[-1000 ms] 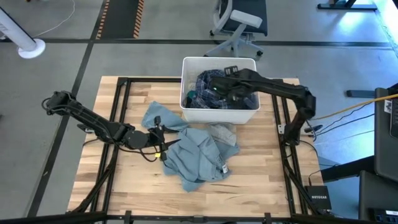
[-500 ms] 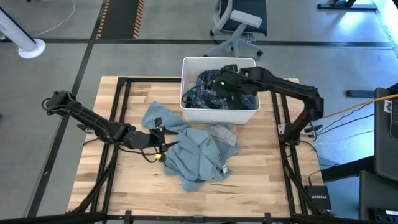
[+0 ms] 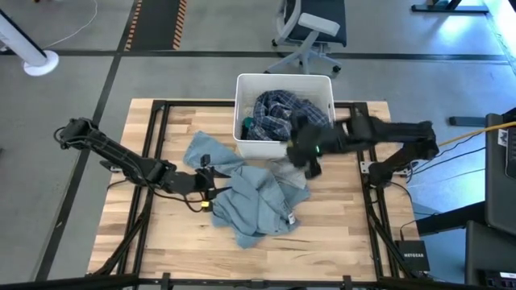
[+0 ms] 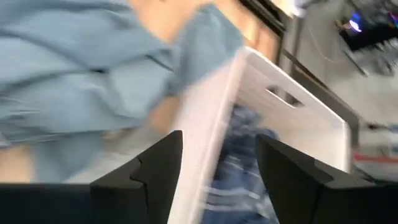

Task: Sort clothes
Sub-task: Put the gray underwear into the white laundry bin

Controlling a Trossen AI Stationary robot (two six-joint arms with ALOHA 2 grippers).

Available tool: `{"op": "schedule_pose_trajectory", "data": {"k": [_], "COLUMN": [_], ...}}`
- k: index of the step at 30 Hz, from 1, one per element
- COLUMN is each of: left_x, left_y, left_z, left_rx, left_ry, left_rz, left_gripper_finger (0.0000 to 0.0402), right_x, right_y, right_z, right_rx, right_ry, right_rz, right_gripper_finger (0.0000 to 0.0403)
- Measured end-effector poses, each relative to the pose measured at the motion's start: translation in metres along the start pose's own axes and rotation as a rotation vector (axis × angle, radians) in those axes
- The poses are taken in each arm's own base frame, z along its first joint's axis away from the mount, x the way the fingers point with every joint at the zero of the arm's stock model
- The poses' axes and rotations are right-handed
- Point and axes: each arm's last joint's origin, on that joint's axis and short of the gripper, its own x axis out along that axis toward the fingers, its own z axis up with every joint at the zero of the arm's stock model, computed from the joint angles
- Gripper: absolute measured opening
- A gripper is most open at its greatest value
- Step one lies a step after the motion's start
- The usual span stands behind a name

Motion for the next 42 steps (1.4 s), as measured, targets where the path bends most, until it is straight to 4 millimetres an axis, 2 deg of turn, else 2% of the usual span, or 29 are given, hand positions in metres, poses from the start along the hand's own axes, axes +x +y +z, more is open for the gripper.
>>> {"op": "schedule_pose_trajectory", "data": {"k": [9,16,20,26,30,35,42], "left_x": [0.000,0.000,0.000,0.000,0.000,0.002,0.004], "left_y": [0.001,0.001,0.001,0.001,0.001,0.004,0.009], "left_z": [-0.006,-0.005,-0.005,-0.005,-0.005,-0.005,-0.005], "left_rx": [-0.015,-0.020,-0.019,-0.014,-0.013,-0.017,-0.033], "left_ry": [0.052,0.050,0.050,0.046,0.047,0.050,0.054], "left_rz": [0.005,0.005,0.005,0.006,0.006,0.020,0.043], "left_gripper_finger": [0.0155,0.0155,0.0155,0.0155,0.0155,0.0155,0.0155], "right_x": [-0.008,-0.008,0.010,0.061,0.087,0.104,0.118], "right_y": [0.073,0.103,0.121,0.156,0.175,0.188,0.196], "right_z": [0.027,0.028,0.015,-0.017,-0.041,-0.069,-0.085], "right_rx": [-0.087,-0.126,-0.132,-0.149,-0.180,-0.239,-0.299], "right_ry": [-0.010,0.059,0.156,0.273,0.325,0.418,0.417], "right_rz": [0.130,0.036,-0.002,0.041,0.055,0.056,0.002], "right_gripper_finger": [0.0221,0.0221,0.0221,0.0221,0.0221,0.0221,0.0221]}}
